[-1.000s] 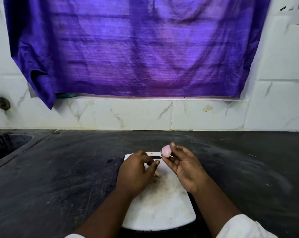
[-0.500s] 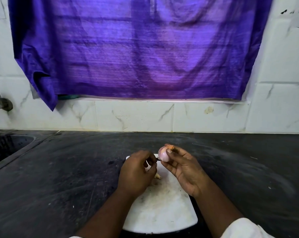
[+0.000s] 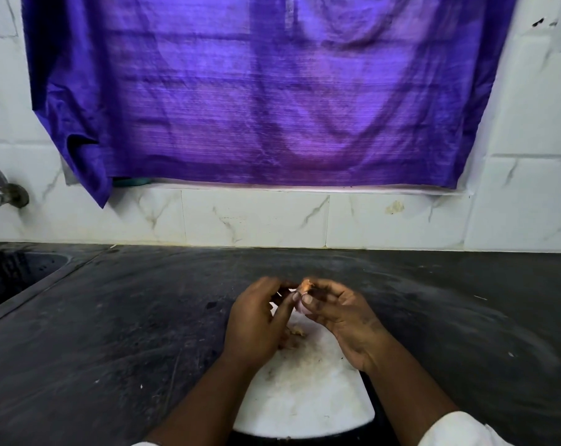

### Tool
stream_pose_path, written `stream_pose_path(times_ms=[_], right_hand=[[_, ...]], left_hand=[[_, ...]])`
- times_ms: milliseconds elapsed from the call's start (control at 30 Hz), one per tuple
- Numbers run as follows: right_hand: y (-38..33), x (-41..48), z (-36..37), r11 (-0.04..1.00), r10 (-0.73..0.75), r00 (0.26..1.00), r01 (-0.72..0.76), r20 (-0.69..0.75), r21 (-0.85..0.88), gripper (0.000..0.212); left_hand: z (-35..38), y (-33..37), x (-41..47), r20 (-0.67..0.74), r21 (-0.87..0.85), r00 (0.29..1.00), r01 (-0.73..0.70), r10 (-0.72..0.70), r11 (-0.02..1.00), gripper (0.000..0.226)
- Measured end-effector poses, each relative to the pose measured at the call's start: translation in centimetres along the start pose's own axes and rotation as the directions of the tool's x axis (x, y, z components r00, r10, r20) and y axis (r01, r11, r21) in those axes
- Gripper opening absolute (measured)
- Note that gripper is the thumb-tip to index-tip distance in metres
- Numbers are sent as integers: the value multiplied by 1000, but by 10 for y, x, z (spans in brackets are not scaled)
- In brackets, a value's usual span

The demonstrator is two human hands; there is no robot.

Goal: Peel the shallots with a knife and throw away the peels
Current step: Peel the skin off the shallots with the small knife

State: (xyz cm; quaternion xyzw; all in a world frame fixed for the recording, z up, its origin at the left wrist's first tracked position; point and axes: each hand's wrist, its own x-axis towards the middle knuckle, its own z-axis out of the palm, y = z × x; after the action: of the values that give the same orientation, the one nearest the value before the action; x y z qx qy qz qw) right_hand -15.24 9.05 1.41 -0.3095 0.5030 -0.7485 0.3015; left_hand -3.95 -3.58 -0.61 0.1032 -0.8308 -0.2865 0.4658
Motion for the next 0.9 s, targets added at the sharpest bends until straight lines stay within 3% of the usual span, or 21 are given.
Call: stream_pose_path(times_ms=[200, 467, 800, 900], right_hand=[[2, 0, 2, 989, -52, 999, 49, -16, -140, 44], [4, 0, 2, 963, -83, 996, 78, -11, -257, 35], [5, 0, 2, 964, -72, 997, 70, 2, -257, 34], [5, 0, 3, 972, -66, 998, 67, 12, -224, 32]], left_hand=[[2, -5, 2, -8, -53, 1000, 23, -24, 998, 15], [3, -6, 2, -34, -87, 998, 55, -58, 995, 6], [4, -1, 2, 10, -65, 993, 118, -117, 991, 9], [4, 4, 2, 34, -194, 981, 194, -191, 962, 11]])
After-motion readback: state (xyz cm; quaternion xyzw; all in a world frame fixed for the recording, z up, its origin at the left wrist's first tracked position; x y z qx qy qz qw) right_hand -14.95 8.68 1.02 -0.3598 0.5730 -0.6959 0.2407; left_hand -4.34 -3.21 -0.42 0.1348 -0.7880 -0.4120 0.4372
